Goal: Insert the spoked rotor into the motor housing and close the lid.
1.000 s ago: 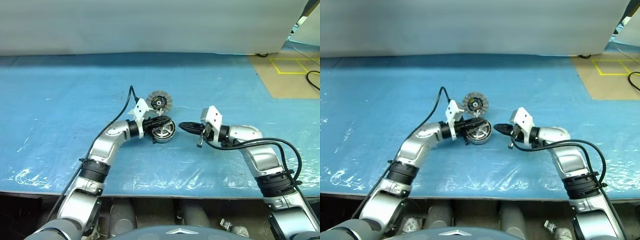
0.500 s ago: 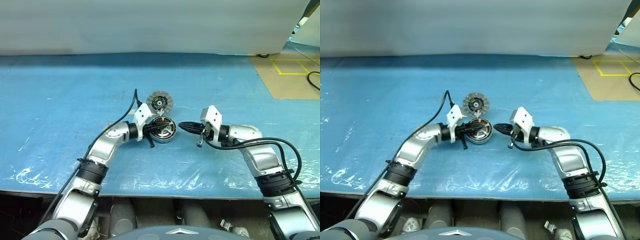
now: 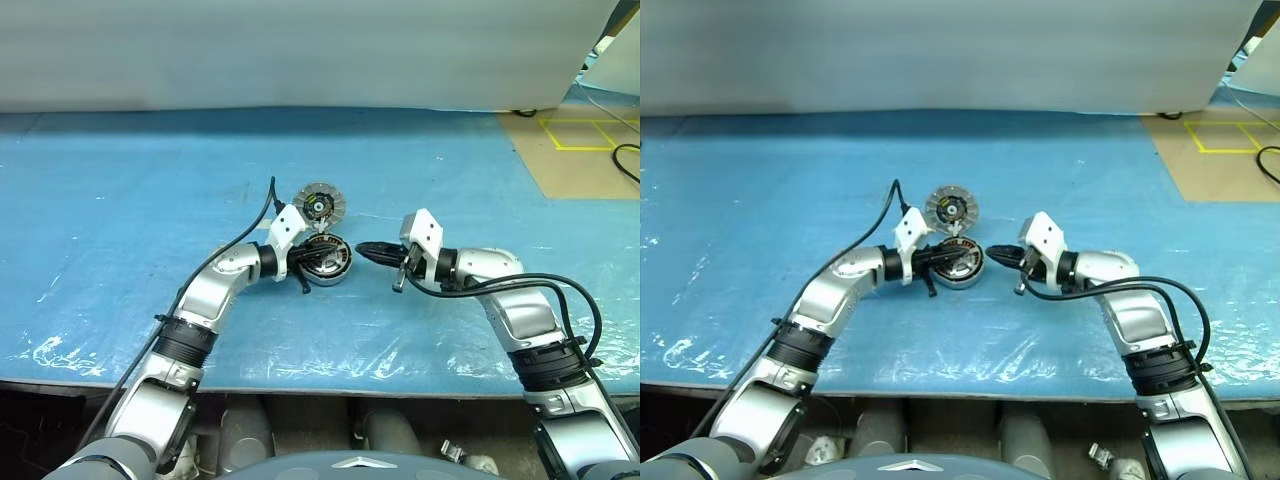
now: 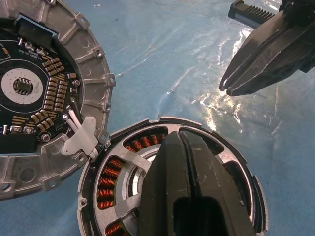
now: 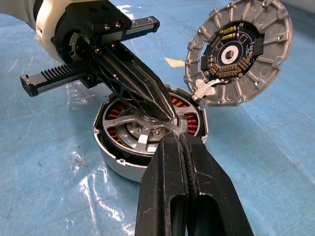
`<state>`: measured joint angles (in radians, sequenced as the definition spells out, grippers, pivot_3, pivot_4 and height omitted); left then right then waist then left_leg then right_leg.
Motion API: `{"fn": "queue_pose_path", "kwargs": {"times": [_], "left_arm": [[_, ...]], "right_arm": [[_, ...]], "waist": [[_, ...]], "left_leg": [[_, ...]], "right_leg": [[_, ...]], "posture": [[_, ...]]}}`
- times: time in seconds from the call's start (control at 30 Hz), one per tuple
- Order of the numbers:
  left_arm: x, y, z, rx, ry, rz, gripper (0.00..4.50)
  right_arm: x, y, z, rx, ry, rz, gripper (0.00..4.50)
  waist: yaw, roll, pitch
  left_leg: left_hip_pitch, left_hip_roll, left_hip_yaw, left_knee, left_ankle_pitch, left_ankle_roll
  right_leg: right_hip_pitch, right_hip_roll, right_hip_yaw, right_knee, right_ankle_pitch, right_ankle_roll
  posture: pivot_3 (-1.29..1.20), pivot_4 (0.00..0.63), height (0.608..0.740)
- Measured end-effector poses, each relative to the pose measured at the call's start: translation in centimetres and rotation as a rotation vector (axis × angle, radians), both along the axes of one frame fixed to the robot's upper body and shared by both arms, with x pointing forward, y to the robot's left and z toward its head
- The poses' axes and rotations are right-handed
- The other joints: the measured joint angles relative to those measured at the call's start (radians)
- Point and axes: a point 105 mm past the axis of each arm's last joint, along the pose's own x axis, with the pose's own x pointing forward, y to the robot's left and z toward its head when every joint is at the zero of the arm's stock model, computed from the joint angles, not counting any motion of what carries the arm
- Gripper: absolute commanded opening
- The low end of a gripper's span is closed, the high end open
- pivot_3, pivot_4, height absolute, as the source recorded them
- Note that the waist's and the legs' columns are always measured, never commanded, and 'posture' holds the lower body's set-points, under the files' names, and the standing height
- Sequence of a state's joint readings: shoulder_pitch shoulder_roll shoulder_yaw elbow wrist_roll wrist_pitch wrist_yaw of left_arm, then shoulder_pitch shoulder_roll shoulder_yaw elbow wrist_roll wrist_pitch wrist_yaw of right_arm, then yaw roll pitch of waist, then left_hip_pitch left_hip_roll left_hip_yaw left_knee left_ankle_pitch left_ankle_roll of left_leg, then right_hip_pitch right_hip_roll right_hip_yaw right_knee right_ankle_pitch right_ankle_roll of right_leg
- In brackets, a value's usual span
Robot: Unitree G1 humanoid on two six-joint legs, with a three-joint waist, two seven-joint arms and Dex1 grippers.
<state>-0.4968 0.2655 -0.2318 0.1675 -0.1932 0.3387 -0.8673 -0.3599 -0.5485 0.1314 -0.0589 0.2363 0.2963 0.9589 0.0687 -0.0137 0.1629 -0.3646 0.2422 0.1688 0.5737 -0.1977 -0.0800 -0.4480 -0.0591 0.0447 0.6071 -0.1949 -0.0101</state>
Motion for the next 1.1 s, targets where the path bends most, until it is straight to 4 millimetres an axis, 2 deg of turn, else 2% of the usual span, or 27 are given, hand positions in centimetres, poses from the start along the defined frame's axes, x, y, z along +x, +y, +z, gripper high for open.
{"fn": "queue_pose_path", "kwargs": {"times": [0.43, 0.67, 0.77, 0.9, 1.0, 1.1], "left_arm": [[-1.2, -0.2, -1.1, 0.034, 0.052, -0.047, 0.03], [-1.0, -0.6, -0.6, -0.092, 0.077, -0.014, 0.03], [-1.5, -0.9, 0.1, -0.208, 0.126, -0.035, 0.03], [-1.4, -0.2, 1.7, -0.281, 0.103, -0.035, 0.03], [-0.7, 0.9, 2.9, -0.333, 0.07, 0.004, 0.03], [0.7, 2.6, 5.6, -0.378, -0.054, 0.074, 0.03]], "right_arm": [[0.2, 0.3, 0.2, -0.004, -0.005, 0.013, 0.0], [0.3, 0.2, 0.0, -0.006, 0.001, 0.014, 0.0], [0.2, 0.2, -0.1, -0.008, 0.006, 0.018, 0.0], [0.3, 0.3, -0.3, -0.009, 0.01, 0.018, 0.0], [0.3, 0.3, -0.3, -0.009, 0.01, 0.019, 0.0], [0.2, 0.3, -0.2, -0.008, 0.007, 0.021, 0.0]], "waist": [[0.0, 0.001, -0.001], [0.0, 0.001, 0.0], [0.0, 0.001, 0.0], [-0.002, 0.001, 0.0], [-0.002, 0.0, 0.0], [-0.001, 0.0, 0.0]], "left_leg": [[0.004, 0.0, 0.0, -0.001, 0.0, 0.0], [0.005, -0.002, 0.0, -0.001, -0.001, 0.001], [0.0, -0.001, 0.0, -0.002, 0.0, 0.0], [-0.005, 0.0, 0.0, -0.002, 0.0, 0.0], [-0.005, 0.0, 0.0, -0.002, 0.0, 0.0], [-0.005, 0.0, 0.0, -0.002, 0.0, 0.0]], "right_leg": [[0.005, -0.001, 0.0, -0.001, -0.001, 0.001], [0.005, -0.002, 0.0, -0.002, -0.001, 0.001], [0.0, -0.001, -0.001, -0.002, -0.001, 0.001], [-0.007, 0.0, 0.0, -0.001, -0.001, 0.001], [-0.007, 0.0, 0.0, -0.001, -0.001, 0.001], [-0.007, 0.0, 0.0, -0.001, -0.001, 0.001]], "posture": [[0.0, 0.15, 0.74], [0.0, 0.15, 0.74], [0.0, 0.15, 0.74], [0.0, 0.15, 0.74], [0.0, 0.15, 0.74], [0.0, 0.15, 0.74]]}}
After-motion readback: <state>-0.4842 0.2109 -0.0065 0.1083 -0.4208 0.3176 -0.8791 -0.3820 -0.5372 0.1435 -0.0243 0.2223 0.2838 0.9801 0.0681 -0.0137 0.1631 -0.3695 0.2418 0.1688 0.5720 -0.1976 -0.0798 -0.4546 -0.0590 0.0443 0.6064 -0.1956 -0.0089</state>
